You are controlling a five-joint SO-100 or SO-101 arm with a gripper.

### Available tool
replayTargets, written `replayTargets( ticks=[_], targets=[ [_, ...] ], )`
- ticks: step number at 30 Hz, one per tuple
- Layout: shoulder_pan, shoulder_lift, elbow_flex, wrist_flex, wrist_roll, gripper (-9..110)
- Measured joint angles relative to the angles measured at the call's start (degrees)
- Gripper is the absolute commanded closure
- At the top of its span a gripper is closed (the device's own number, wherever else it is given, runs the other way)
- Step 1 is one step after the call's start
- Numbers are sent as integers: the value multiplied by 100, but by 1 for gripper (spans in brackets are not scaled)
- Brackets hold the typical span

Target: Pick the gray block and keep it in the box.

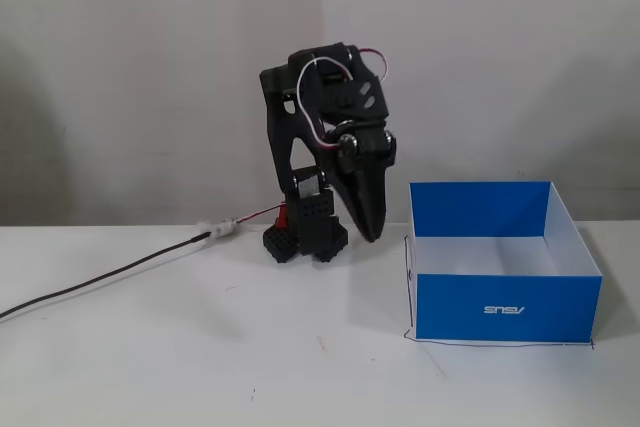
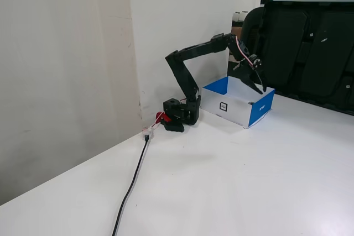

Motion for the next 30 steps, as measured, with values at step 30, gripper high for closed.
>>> replayTargets(
  ticks=[30],
  targets=[
    [791,2865,4482,-3366,360,101]
  ],
)
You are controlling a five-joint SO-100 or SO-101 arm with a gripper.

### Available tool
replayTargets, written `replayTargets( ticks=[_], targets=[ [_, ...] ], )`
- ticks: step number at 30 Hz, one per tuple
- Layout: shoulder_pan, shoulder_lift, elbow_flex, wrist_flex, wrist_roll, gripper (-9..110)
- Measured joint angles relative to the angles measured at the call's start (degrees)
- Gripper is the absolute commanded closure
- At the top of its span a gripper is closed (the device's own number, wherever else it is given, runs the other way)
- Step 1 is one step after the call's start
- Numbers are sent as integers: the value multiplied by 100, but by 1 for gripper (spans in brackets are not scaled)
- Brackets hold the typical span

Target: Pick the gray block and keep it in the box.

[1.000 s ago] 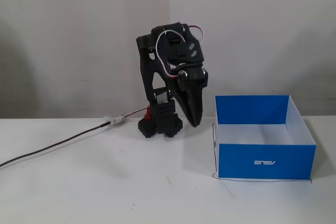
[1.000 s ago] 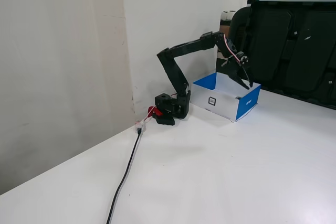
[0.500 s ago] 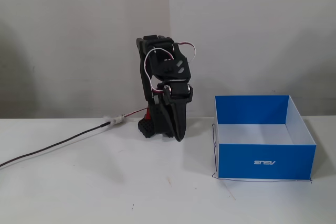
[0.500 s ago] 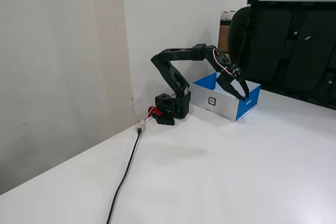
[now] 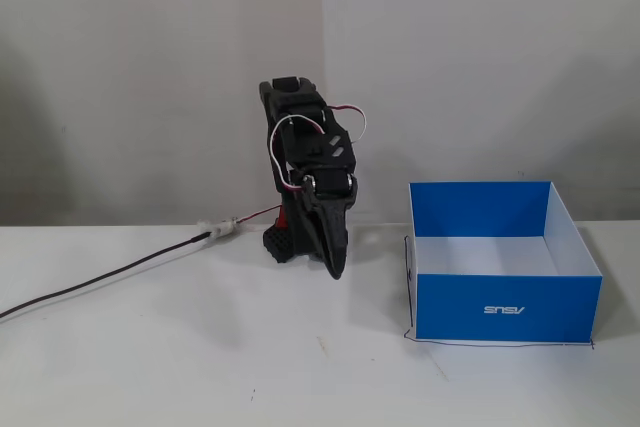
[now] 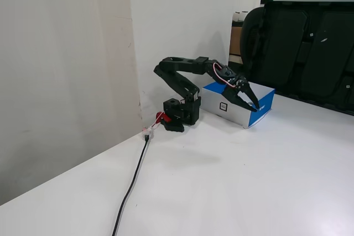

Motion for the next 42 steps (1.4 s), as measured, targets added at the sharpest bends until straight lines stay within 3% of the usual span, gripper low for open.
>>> replayTargets(
  ticks=[8,15,23,35,42],
  targets=[
    [18,809,580,-9,123,101],
    [1134,1099,756,-9,123,101],
    [1582,1802,1503,-202,-105,101],
    [1696,4781,2944,932,-844,101],
    [1749,4790,3067,1327,-1037,101]
  ],
)
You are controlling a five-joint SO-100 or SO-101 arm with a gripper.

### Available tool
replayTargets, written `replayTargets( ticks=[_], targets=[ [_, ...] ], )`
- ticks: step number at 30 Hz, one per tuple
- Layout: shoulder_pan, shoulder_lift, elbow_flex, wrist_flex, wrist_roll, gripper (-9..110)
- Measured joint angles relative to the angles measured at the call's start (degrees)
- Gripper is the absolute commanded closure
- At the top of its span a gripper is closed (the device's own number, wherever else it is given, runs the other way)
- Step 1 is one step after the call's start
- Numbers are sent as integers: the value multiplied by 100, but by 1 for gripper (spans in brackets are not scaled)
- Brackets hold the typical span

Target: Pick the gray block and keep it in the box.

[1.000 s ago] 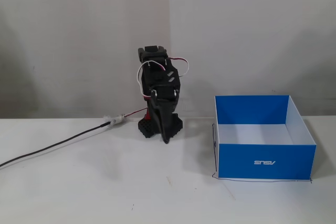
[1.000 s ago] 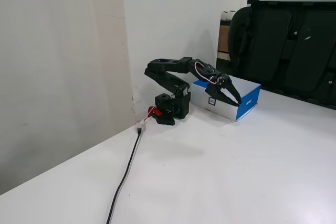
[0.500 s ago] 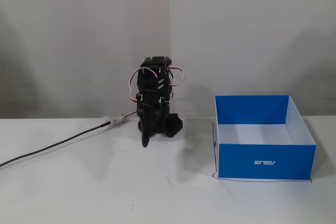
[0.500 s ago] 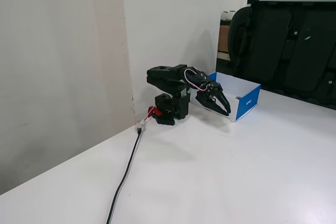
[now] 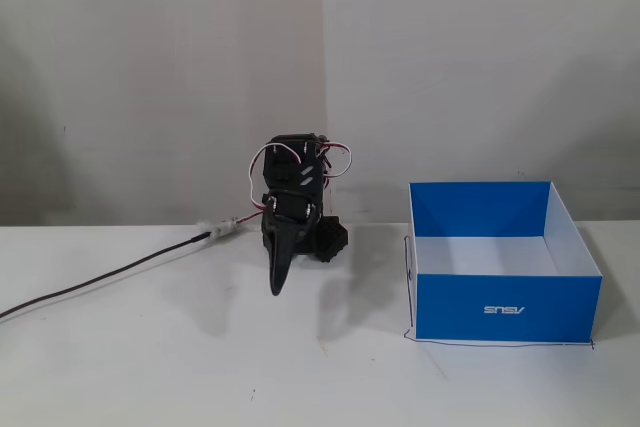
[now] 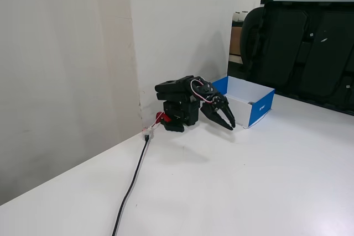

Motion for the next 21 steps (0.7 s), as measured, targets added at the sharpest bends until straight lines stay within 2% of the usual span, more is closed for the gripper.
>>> replayTargets(
  ticks=[21],
  targets=[
    [35,0,0,0,0,101]
  ],
)
